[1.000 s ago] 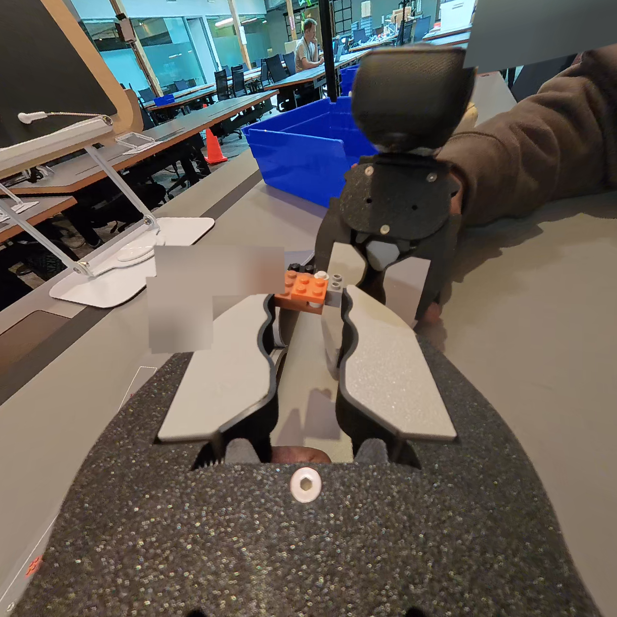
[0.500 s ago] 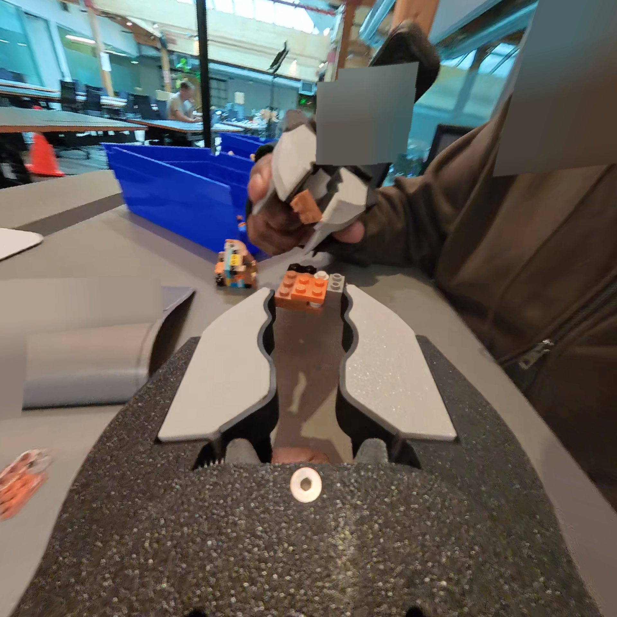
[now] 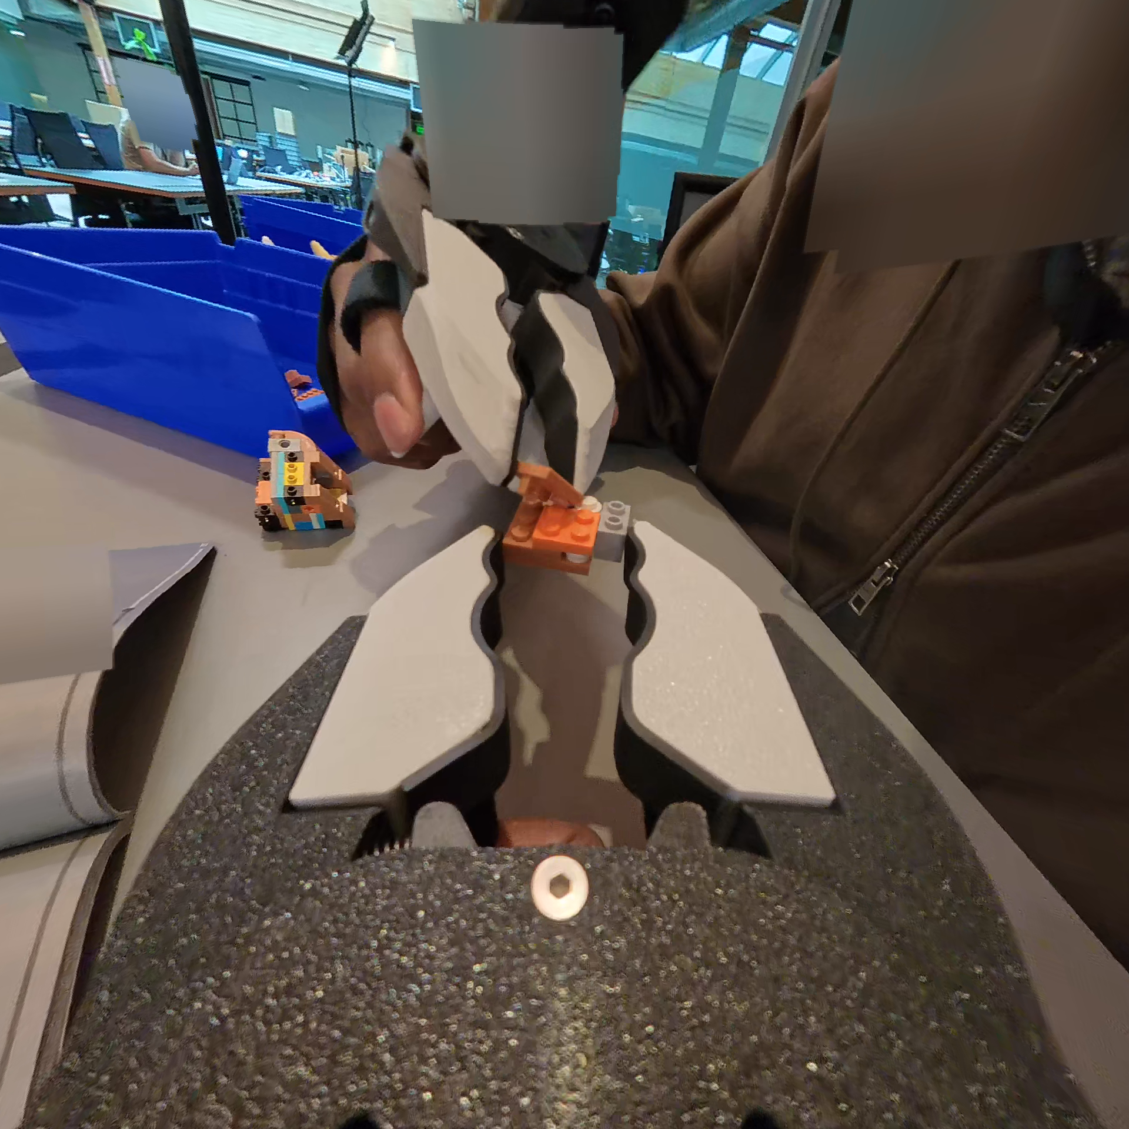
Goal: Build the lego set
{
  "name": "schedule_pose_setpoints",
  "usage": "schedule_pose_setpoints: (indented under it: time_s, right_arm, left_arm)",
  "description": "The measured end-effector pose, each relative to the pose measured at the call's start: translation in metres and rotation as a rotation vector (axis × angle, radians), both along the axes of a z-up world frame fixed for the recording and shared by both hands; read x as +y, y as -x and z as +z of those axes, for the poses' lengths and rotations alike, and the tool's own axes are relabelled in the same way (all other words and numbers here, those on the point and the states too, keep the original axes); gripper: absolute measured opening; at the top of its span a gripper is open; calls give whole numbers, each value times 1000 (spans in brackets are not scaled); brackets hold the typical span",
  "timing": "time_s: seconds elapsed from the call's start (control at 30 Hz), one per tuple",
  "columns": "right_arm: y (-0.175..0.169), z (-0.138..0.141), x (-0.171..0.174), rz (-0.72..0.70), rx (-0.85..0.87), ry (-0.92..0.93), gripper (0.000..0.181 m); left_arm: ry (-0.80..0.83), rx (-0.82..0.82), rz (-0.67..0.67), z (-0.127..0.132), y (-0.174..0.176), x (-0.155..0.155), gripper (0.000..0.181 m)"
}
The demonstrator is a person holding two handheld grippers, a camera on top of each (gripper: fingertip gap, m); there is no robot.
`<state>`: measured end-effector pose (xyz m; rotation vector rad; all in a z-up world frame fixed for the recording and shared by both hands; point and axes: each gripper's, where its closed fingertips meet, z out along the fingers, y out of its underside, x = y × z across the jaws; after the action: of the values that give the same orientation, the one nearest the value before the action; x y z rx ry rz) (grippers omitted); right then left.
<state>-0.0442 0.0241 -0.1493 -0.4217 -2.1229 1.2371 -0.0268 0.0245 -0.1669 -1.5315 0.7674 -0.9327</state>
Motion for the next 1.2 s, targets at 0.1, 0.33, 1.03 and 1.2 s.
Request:
schedule_pose_setpoints:
  time_s: [0.1,0.33,1.03,1.2]
  right_arm:
    - [-4,0,-3,27,-35,33,17]
    - [-8,-1,-5,74,-131,146,20]
    - [-14,7,0,101,-268,344,16]
    - [-13,23,9,136,-421,655,16]
  left_arm:
    - [-15,5,-15,1,-2,-3,37]
    - [-45,2,-28,3,-5,-5,37]
    - [-98,20,23,6,-5,0,37]
    - [-136,23,82,11,1,6,37]
